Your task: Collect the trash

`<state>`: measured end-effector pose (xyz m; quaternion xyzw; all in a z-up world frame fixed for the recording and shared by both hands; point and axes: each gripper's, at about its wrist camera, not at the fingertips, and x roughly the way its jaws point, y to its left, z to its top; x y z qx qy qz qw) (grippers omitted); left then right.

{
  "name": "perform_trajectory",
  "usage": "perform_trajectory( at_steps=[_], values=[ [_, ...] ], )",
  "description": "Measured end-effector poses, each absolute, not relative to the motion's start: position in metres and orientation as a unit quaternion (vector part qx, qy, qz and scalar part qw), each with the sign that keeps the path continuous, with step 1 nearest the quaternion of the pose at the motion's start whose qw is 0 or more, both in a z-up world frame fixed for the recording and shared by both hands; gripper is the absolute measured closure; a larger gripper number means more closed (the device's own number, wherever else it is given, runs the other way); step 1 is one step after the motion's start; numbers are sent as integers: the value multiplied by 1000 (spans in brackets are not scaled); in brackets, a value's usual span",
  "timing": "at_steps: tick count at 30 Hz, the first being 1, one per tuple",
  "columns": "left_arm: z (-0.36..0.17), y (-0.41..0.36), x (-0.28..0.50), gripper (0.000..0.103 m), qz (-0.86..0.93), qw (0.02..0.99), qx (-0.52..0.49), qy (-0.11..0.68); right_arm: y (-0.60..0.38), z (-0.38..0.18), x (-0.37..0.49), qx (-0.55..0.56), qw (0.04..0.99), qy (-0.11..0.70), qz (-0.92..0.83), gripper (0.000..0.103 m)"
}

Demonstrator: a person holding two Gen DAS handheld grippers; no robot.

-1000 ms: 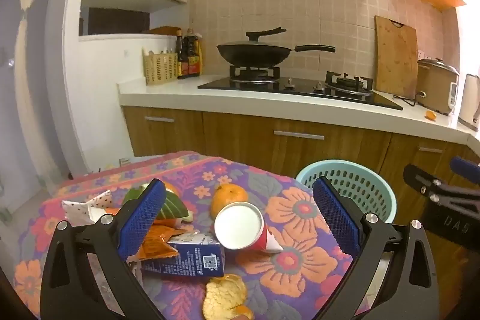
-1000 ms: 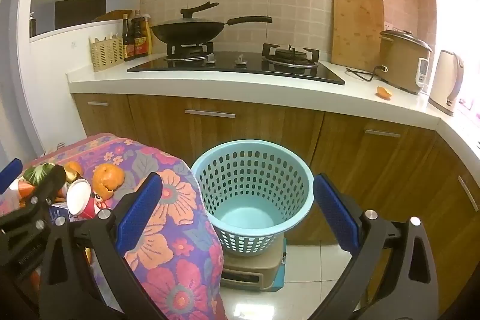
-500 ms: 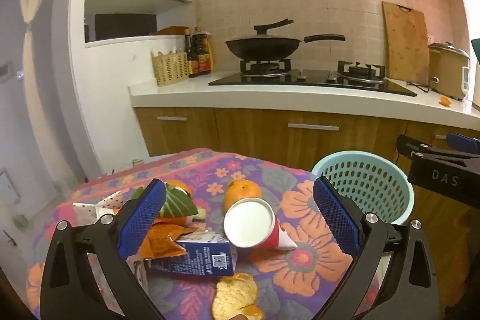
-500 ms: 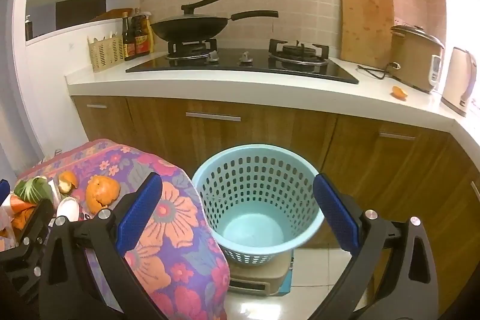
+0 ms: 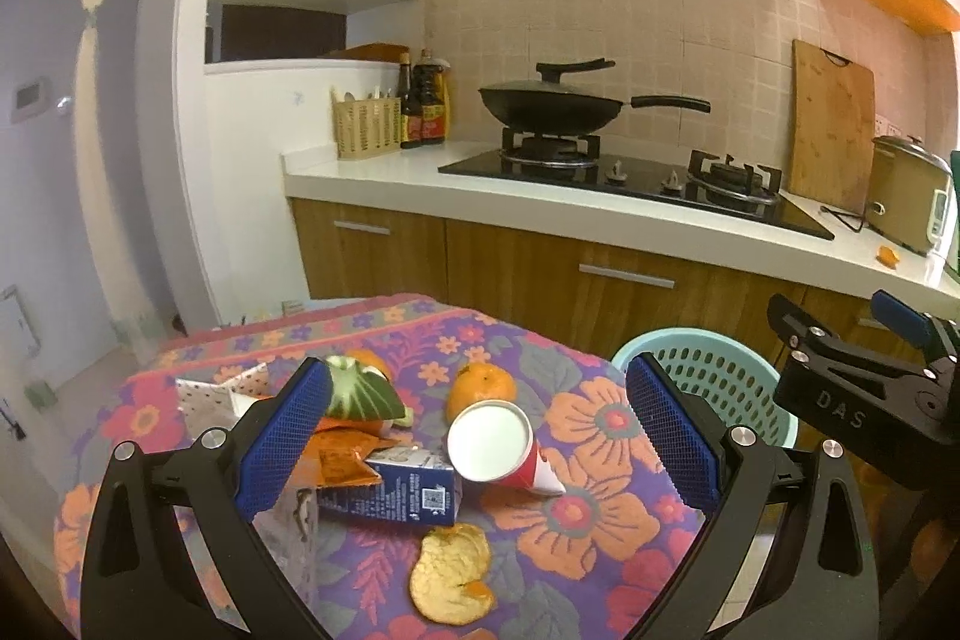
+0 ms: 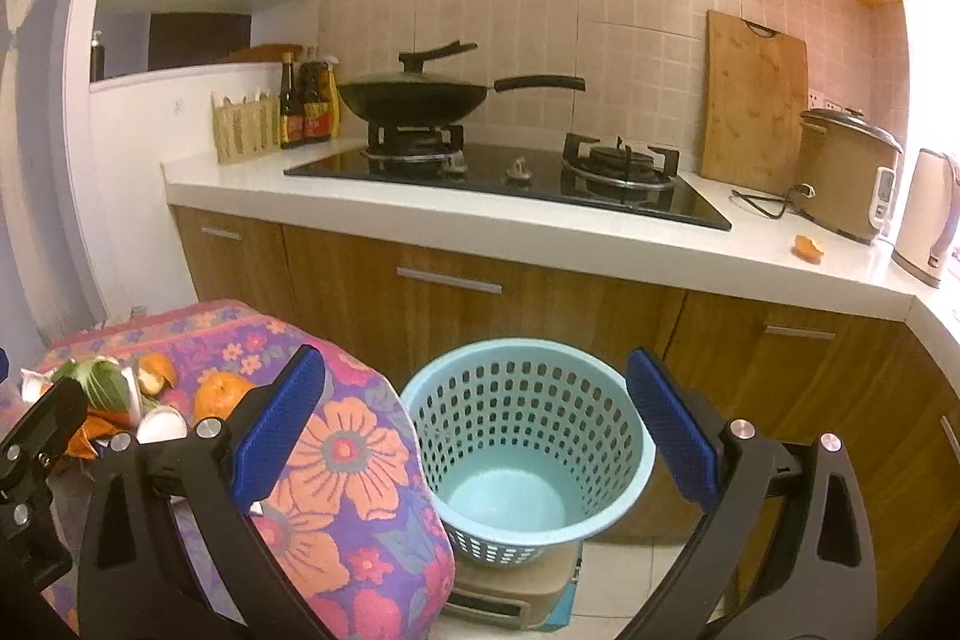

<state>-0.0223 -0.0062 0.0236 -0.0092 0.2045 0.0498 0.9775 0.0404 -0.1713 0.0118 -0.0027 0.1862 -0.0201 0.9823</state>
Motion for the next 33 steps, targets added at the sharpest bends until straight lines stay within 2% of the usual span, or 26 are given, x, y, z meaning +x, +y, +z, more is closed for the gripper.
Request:
perform_trajectory(
  at_steps=[33],
  values=[
    [31,-50,-38,8,63,978,2,197,-211,-1,31,12,978,207,-16,9]
  ],
)
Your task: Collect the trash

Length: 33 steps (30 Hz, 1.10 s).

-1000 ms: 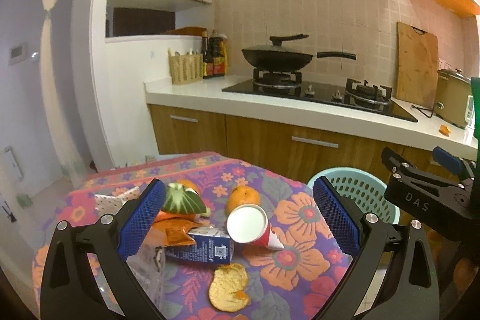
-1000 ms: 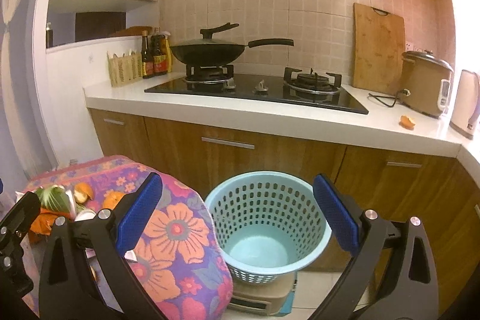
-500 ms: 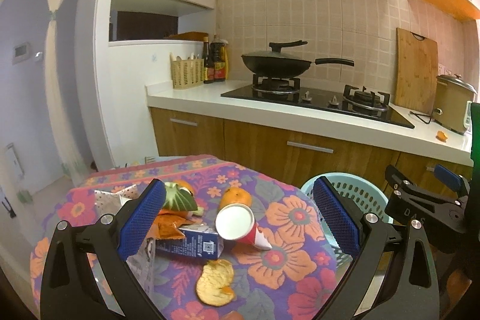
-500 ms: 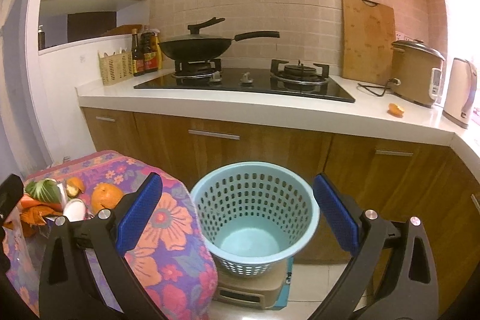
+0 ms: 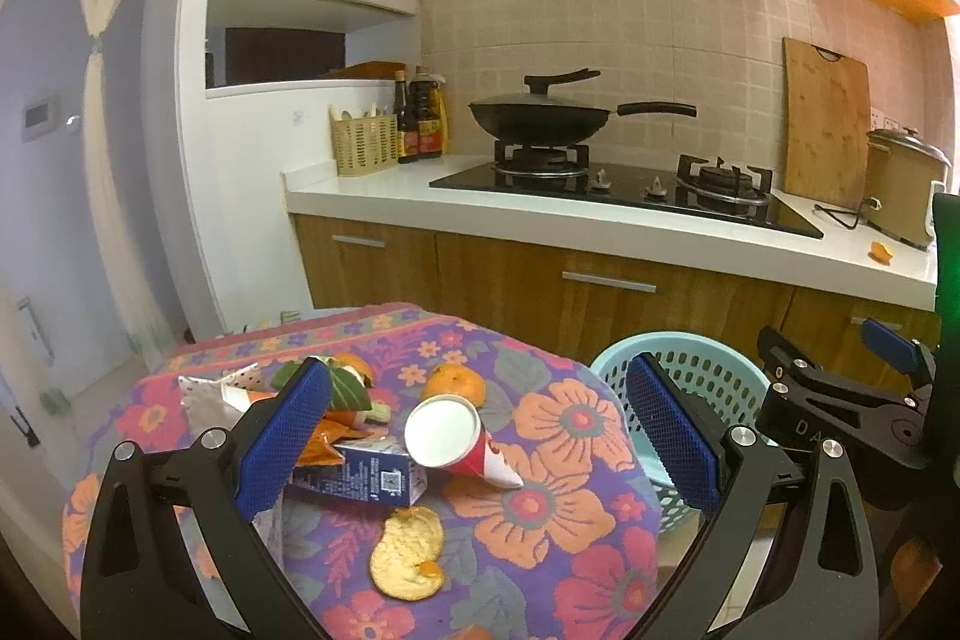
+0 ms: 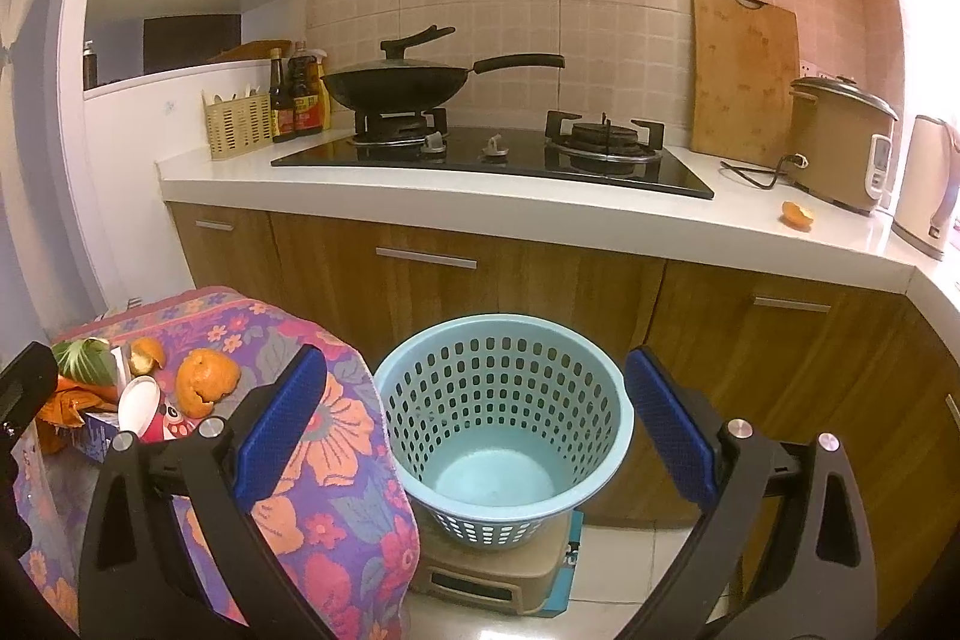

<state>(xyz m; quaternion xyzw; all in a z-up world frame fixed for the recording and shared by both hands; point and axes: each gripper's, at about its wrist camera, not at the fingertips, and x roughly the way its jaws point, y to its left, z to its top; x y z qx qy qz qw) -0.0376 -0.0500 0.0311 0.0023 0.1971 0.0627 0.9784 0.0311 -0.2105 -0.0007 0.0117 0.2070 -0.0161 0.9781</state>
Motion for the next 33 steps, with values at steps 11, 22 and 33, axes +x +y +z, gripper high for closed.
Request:
perform_trajectory(
  at_steps=[11,22,33],
  values=[
    [30,-52,-35,8,59,977,-4,204,-218,2,32,21,978,207,-15,9],
    [31,-54,-38,8,66,978,2,200,-217,1,33,15,977,210,-21,9],
    [26,-32,-46,8,96,974,-7,203,-204,-3,37,5,976,220,-5,13]
  ],
)
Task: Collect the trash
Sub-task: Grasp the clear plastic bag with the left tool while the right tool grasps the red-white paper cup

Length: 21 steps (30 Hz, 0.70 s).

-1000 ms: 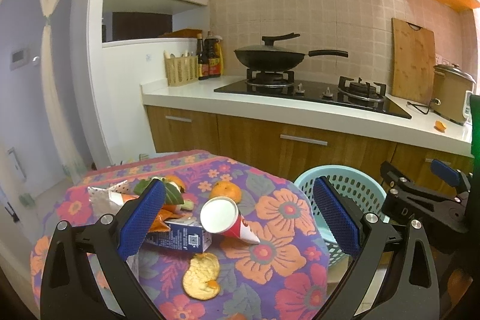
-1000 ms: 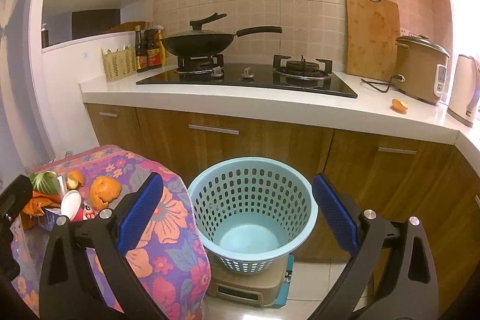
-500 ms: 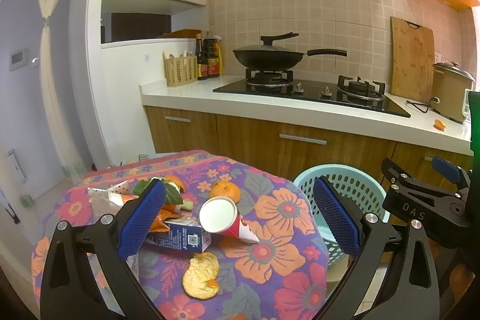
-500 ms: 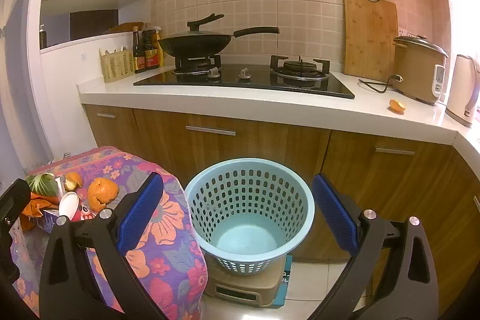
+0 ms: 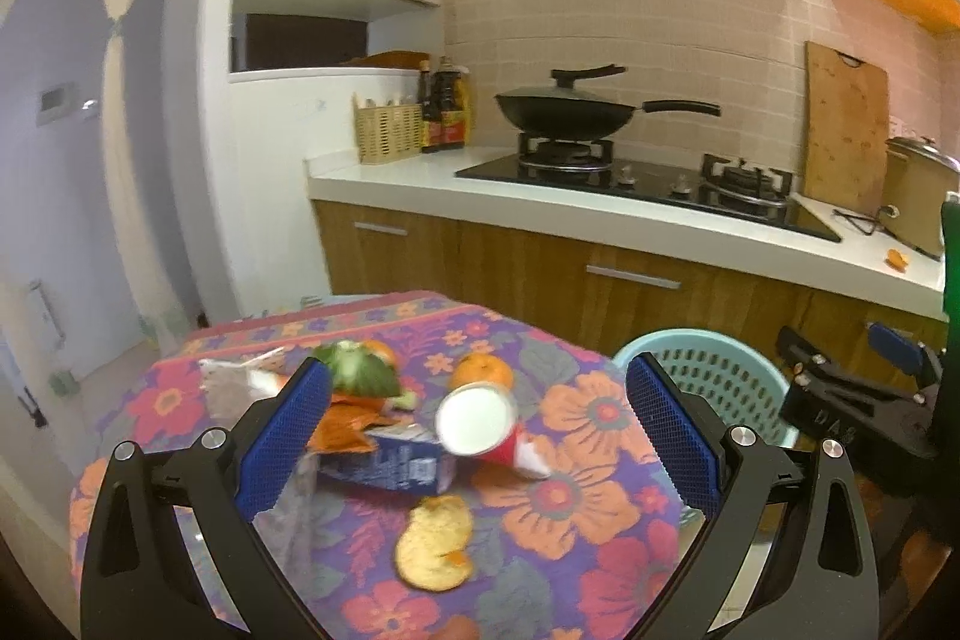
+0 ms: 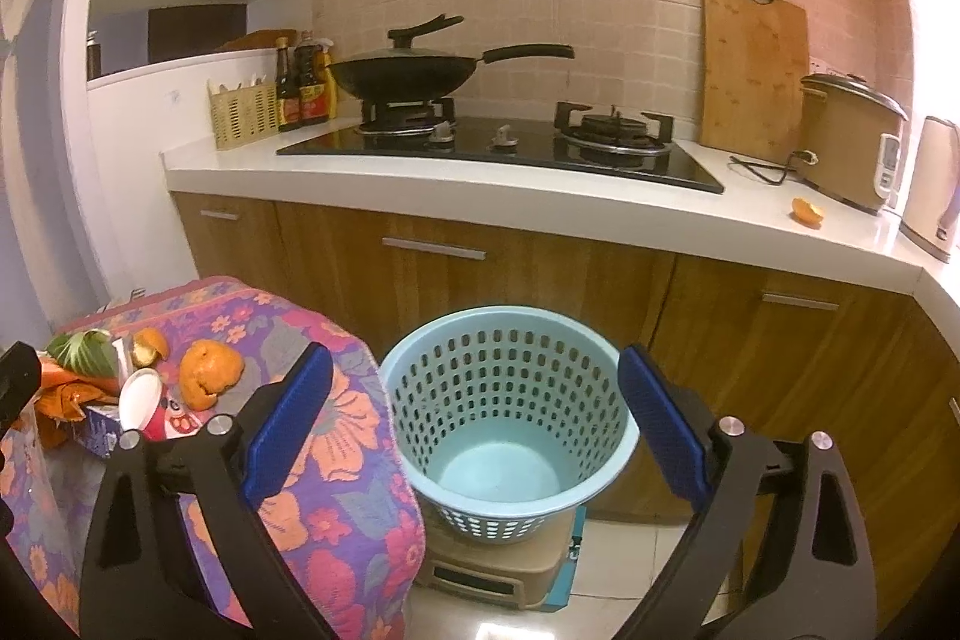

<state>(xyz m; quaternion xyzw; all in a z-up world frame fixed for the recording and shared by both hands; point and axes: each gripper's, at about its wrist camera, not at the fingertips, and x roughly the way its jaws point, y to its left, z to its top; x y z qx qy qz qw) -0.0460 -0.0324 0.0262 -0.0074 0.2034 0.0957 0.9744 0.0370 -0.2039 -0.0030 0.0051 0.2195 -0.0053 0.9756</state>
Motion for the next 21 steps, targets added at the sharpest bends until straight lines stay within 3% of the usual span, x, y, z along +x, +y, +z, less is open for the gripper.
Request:
perform_trajectory(
  at_steps=[6,12,17,21],
  values=[
    [8,3,-81,8,182,963,-11,198,-182,-7,40,-8,975,221,35,19],
    [-12,47,-98,8,207,947,-51,239,-148,-18,48,-20,966,242,87,36],
    [-40,72,-95,8,186,934,-82,294,-120,-32,56,-23,951,267,152,37],
    [-56,72,-73,15,179,926,-63,326,-102,-46,58,-46,936,282,207,37]
  ],
)
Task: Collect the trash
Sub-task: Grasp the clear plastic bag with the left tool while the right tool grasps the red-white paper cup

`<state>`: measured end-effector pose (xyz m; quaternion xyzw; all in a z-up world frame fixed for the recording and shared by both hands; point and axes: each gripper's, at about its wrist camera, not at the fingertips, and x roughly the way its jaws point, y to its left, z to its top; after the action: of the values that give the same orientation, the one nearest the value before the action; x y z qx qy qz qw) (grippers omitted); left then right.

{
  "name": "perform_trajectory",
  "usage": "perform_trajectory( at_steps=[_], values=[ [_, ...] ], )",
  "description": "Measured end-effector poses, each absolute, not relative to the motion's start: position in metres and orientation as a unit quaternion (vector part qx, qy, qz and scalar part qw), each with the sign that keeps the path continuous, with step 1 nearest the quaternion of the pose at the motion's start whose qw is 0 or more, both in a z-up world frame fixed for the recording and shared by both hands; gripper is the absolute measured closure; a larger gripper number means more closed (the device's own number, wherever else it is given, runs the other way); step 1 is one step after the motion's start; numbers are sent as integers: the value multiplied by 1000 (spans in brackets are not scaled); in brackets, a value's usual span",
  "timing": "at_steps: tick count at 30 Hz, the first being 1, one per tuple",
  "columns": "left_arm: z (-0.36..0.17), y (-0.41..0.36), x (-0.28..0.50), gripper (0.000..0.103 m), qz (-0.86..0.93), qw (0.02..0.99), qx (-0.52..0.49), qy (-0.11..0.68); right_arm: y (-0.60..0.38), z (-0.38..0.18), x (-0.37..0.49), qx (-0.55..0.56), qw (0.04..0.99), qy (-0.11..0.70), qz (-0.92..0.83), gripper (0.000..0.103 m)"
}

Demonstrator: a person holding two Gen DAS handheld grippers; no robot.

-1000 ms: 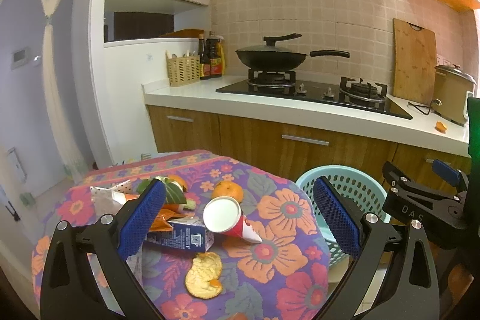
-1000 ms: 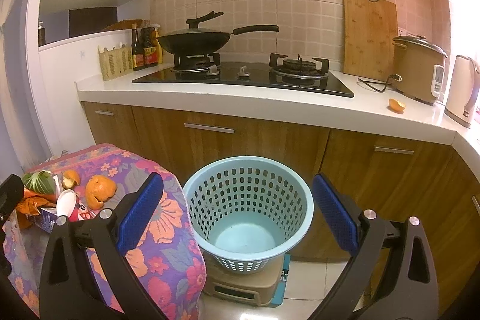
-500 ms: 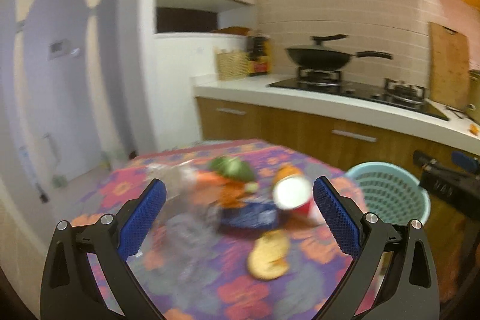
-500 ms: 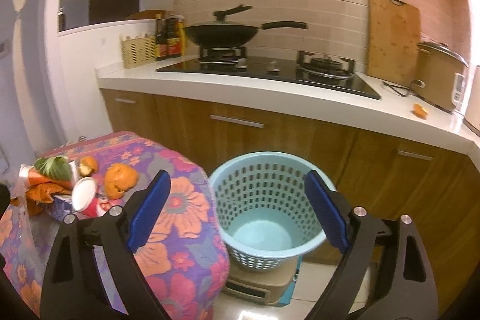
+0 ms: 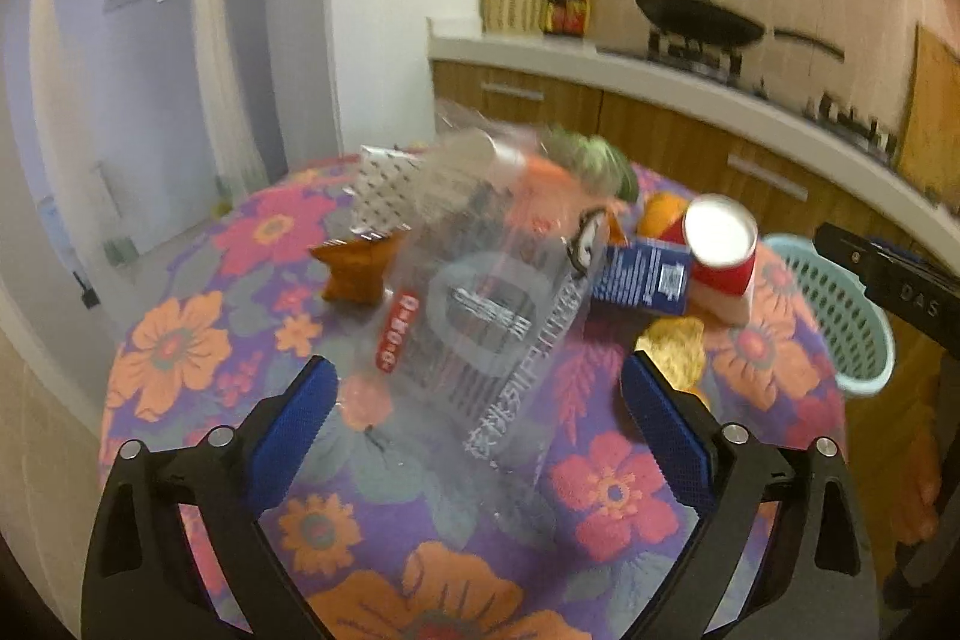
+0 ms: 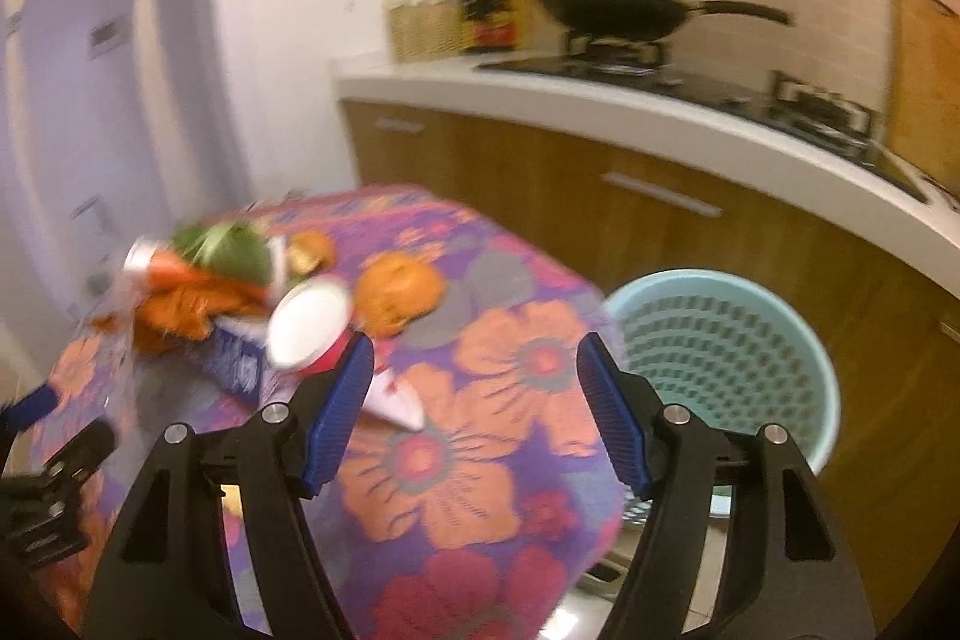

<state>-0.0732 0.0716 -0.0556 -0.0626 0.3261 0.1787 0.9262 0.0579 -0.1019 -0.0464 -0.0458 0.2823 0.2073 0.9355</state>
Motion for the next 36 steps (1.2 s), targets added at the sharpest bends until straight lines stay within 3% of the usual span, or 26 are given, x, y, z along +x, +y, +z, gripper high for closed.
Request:
perform_trajectory(
  at_steps=[4,9,14,16,19,24,32,33,35,36],
  values=[
    [-72,70,-47,34,197,911,-34,361,-84,-66,58,-86,919,301,239,37],
    [-80,76,-28,41,208,901,-36,380,-67,-82,67,-110,901,325,265,37],
    [-85,78,-21,64,222,895,-24,386,-54,-87,74,-130,892,331,277,37],
    [-86,80,-21,81,223,895,-29,386,-49,-89,77,-134,889,331,285,37],
    [-85,82,-23,96,221,899,-38,377,-43,-91,80,-138,887,334,286,37],
    [-75,80,-36,103,215,912,-44,347,-39,-93,85,-135,884,338,294,37],
    [-59,75,-55,103,206,926,-54,312,-38,-90,97,-112,875,350,314,38],
    [-56,74,-57,103,206,927,-54,309,-38,-89,97,-108,875,349,316,41],
    [-51,71,-60,103,202,930,-54,302,-38,-89,99,-106,874,354,315,68],
    [-49,70,-61,103,200,931,-53,300,-38,-90,101,-104,871,360,316,74]
  ],
)
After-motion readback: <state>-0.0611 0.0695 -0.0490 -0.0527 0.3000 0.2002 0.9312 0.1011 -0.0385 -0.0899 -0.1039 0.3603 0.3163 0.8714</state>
